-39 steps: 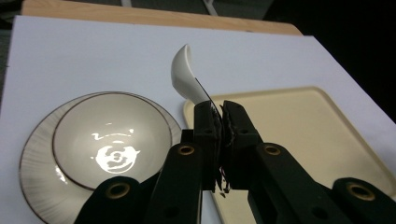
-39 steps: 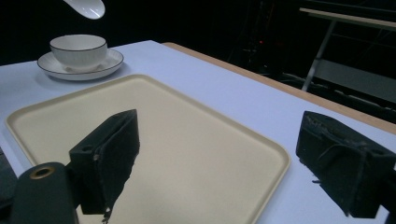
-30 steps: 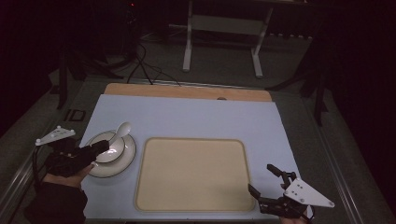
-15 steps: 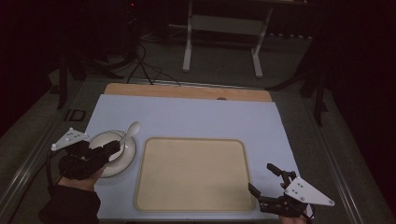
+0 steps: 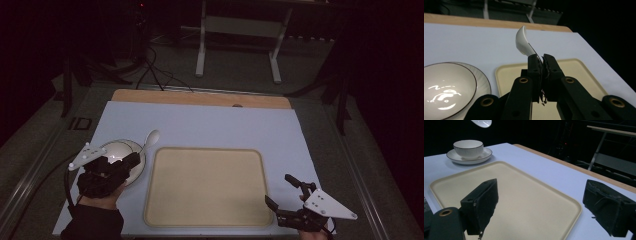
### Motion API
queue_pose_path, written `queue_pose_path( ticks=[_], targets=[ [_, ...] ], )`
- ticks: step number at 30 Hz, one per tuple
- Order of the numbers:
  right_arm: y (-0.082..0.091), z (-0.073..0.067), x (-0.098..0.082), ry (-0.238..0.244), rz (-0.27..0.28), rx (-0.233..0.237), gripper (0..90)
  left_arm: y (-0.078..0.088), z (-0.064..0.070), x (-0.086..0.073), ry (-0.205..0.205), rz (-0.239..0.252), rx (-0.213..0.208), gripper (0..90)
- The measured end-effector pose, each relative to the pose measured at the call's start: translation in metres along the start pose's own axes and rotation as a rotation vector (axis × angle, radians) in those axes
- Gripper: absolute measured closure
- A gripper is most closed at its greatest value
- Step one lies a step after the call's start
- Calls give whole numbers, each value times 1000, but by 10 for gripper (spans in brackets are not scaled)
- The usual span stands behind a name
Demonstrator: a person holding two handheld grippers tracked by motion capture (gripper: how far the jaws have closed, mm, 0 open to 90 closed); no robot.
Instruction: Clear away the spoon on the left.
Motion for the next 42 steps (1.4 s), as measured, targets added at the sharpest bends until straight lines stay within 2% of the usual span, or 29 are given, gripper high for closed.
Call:
queue_pose_path(
  ticks=[2,10,12,24,25,30,33,35,37,42],
  targets=[
    [0,0,0,1,-3,2,129,-2,5,-2,-2,7,30,860],
    [-1,1,0,-7,-2,5,129,-6,16,-6,18,54,60,860],
    [-1,1,0,-7,-2,7,129,-8,20,-7,2,46,63,860],
    [0,1,0,-13,5,16,129,-25,38,-20,11,42,49,860],
    [0,1,0,-13,5,16,129,-27,40,-22,0,36,51,860],
    [0,2,0,-12,5,16,129,-36,44,-27,13,38,41,860],
    [-1,2,0,-13,5,14,129,-41,47,-31,2,31,46,860],
    [-2,2,0,-15,1,13,129,-44,50,-34,-23,32,73,860],
    [-1,2,0,-15,-2,9,129,-47,49,-38,3,35,65,860],
    [-1,1,-1,-10,-1,4,129,-55,52,-50,24,35,59,860]
  ],
)
Point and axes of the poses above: each handheld gripper's, and its own axes: y roughly backward along the jaws, x roughly out of its top, z roughly to its right, the point moved 2 cm from there along -y, roughly forward along the jaws, and after that the axes turned 10 degrees about -y, right-handed, at the moved point
